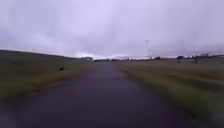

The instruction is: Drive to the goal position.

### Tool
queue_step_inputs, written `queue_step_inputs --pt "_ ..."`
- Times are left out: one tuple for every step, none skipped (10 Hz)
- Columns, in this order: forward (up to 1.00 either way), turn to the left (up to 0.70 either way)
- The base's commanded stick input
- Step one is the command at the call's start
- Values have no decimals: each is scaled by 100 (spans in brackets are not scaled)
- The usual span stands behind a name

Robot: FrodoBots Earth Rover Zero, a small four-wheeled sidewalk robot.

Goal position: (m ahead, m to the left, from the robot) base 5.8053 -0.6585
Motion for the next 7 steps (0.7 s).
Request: queue_step_inputs --pt "100 0" --pt "100 0" --pt "100 0" --pt "100 0" --pt "100 0" --pt "100 0" --pt "100 0"
